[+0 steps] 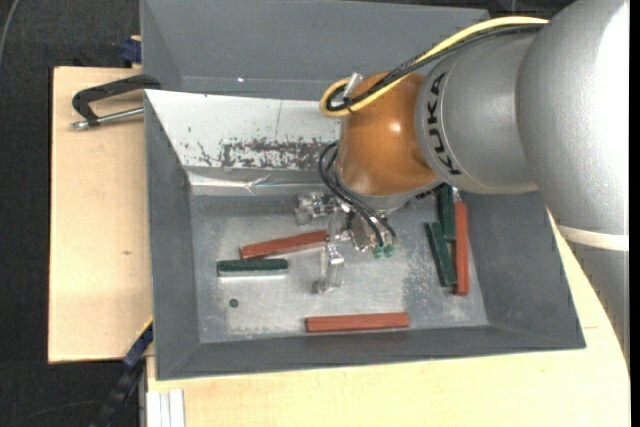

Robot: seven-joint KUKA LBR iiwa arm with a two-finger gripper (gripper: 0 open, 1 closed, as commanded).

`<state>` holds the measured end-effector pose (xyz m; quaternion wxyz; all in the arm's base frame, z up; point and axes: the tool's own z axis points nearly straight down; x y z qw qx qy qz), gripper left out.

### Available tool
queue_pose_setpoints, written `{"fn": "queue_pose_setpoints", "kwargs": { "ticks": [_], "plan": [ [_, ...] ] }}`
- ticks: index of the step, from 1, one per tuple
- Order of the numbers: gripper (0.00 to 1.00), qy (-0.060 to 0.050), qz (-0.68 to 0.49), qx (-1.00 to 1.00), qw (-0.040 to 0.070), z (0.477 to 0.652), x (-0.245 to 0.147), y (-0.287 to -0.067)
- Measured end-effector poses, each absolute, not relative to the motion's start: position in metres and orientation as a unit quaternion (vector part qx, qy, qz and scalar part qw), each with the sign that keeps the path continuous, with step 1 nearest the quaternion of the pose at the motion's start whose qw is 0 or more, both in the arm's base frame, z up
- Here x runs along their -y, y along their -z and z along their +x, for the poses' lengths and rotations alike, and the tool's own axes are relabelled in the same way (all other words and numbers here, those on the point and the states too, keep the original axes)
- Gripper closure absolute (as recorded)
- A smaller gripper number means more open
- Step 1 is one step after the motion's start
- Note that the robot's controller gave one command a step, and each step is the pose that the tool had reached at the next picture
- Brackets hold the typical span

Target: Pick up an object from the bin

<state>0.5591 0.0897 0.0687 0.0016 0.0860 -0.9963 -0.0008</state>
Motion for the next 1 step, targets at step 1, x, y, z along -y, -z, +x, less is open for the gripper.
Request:
{"fn": "queue_pose_setpoints", "kwargs": {
  "ticks": [1],
  "plan": [
    [0.0,0.001,0.086,0.996,0.0,0.5599,-0.0905,-0.0696]
  ]
}}
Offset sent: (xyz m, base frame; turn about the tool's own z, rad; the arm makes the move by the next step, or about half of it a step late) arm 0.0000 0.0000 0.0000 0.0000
